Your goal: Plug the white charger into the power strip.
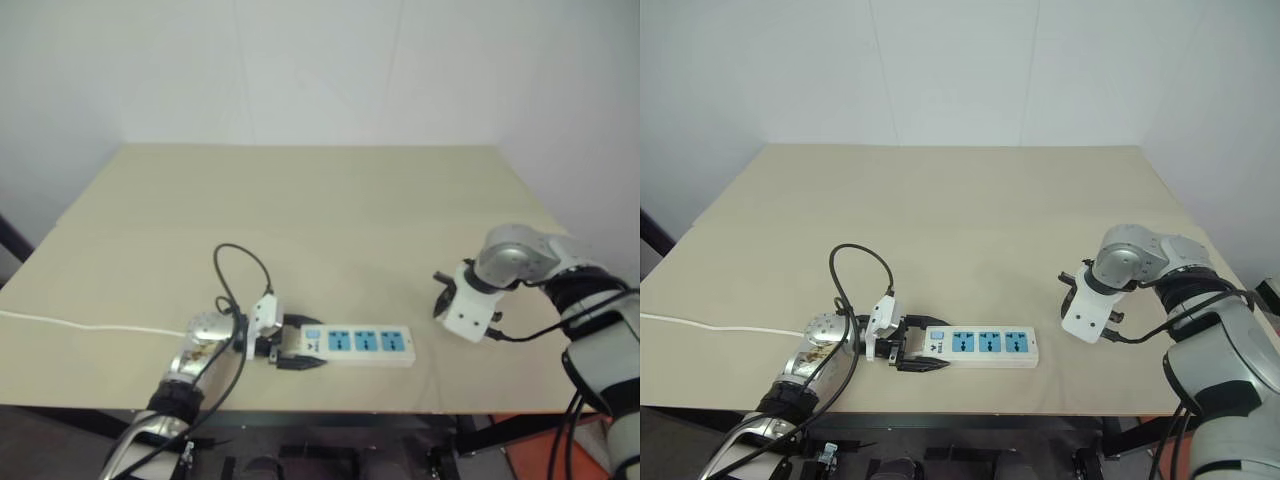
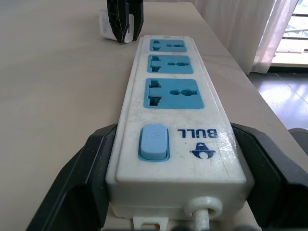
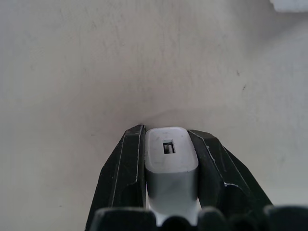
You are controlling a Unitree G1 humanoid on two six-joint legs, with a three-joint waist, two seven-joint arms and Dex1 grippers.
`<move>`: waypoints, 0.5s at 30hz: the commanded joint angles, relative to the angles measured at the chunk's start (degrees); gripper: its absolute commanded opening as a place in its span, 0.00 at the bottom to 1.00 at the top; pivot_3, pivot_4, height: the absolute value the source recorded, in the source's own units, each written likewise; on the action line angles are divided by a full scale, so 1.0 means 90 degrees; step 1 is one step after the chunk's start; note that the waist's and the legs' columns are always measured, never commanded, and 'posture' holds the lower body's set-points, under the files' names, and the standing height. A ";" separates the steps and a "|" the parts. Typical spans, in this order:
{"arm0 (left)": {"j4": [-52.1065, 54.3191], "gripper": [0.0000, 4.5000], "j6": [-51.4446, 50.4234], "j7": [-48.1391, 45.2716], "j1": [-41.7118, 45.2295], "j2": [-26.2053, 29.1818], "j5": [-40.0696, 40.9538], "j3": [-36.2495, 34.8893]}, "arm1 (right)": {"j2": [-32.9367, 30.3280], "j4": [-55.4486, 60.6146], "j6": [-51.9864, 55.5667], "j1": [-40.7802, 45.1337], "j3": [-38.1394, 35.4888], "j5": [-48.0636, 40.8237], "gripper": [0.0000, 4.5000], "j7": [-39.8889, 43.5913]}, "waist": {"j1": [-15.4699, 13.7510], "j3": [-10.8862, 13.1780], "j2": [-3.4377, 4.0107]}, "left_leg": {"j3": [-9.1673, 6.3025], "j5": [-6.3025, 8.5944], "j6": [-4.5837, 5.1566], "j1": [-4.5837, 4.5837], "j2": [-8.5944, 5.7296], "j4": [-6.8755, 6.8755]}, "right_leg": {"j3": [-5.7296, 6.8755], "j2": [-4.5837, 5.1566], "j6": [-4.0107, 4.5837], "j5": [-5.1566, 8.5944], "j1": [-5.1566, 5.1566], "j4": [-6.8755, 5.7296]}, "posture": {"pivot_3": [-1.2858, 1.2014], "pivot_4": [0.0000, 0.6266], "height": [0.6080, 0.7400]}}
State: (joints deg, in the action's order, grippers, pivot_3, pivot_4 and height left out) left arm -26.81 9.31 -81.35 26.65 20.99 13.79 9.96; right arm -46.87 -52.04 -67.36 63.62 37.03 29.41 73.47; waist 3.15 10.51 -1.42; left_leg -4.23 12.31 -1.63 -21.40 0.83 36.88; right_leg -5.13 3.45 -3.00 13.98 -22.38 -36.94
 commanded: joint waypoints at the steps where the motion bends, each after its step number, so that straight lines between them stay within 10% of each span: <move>1: -0.0012 0.73 -0.0071 0.0010 -0.0018 0.0007 -0.0075 0.0125 | -0.0171 0.0881 0.0765 -0.0272 -0.0618 -0.1603 0.26 0.0293 | -0.0005 0.0000 0.0000 | -0.0002 0.0000 0.0000 0.0000 0.0000 -0.0002 | 0.0001 0.0000 0.0001 0.0001 0.0000 0.0000 | 0.52 0.24 1.00; 8: -0.0229 0.73 0.0008 -0.0030 0.0072 0.0030 -0.0118 0.0133 | -0.0202 0.3770 0.4986 -0.1827 -0.2212 -0.5158 0.26 0.0657 | -0.0074 0.0000 0.0000 | -0.0011 0.0002 0.0004 -0.0006 0.0000 0.0000 | 0.0004 0.0002 0.0001 0.0000 0.0005 0.0005 | 0.52 0.24 1.00; 15: -0.0387 0.73 0.0064 -0.0073 0.0171 0.0040 -0.0128 0.0119 | 0.0624 0.6369 0.8835 -0.3171 -0.3230 -0.7553 0.26 -0.1106 | -0.0072 -0.0001 -0.0002 | -0.0013 0.0002 0.0004 -0.0006 0.0000 0.0003 | 0.0005 0.0001 0.0001 0.0001 0.0006 0.0004 | 0.52 0.24 1.00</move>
State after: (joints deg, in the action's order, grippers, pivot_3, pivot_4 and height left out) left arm -29.18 10.02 -81.91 28.39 20.90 13.78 10.15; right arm -42.14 1.35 6.94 35.19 11.08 -34.10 67.17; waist 2.51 10.50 -1.43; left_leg -4.36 12.33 -1.59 -21.46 0.84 36.91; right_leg -5.07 3.44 -3.01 13.99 -22.31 -36.90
